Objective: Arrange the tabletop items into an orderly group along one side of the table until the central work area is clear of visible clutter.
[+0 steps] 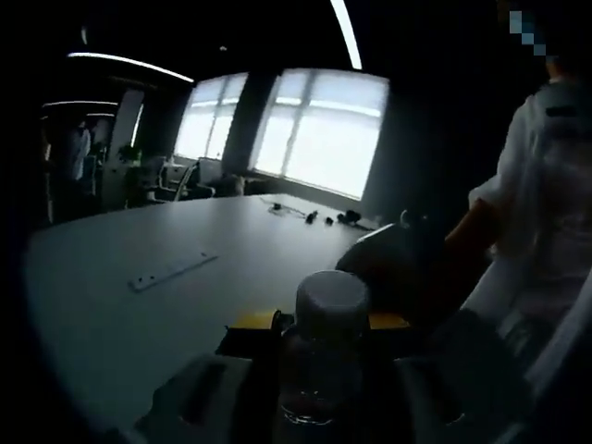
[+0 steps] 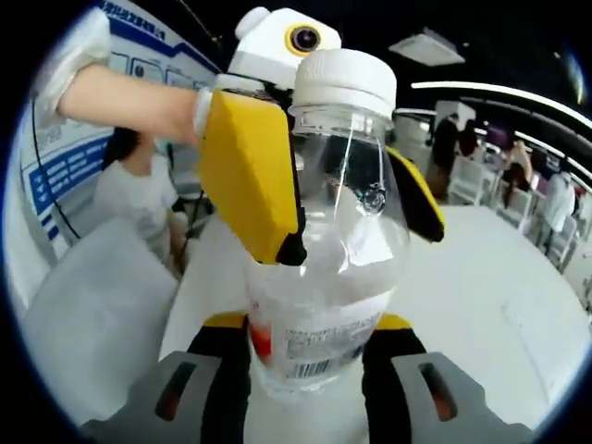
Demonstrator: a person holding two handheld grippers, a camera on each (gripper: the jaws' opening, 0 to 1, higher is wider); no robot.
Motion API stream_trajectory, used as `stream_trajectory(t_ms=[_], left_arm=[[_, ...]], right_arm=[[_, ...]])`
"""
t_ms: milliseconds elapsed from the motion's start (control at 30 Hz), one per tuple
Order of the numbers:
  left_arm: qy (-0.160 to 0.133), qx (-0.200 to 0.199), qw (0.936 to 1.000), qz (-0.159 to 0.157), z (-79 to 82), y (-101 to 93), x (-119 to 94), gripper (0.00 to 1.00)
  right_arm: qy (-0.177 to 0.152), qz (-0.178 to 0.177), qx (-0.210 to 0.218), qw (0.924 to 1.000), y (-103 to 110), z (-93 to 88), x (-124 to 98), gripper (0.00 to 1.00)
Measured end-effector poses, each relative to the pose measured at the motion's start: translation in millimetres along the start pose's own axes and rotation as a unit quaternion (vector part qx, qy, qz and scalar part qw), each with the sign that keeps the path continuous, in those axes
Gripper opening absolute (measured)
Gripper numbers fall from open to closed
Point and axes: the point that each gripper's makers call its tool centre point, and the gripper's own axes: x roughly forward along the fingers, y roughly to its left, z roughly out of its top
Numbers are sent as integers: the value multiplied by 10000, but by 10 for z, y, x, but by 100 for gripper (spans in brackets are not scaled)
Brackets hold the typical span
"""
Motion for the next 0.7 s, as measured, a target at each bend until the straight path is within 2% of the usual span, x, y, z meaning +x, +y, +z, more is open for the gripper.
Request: stream_trajectory(t_ms=[367, 700], left_arm=[[436, 323, 9985, 34, -62, 296, 5, 29], [523, 478, 9974, -122, -66, 496, 70, 29]], right_arm=[[203, 5, 44, 9998, -240, -33, 218, 43], [316, -78, 67, 9994, -460, -96, 303, 43]])
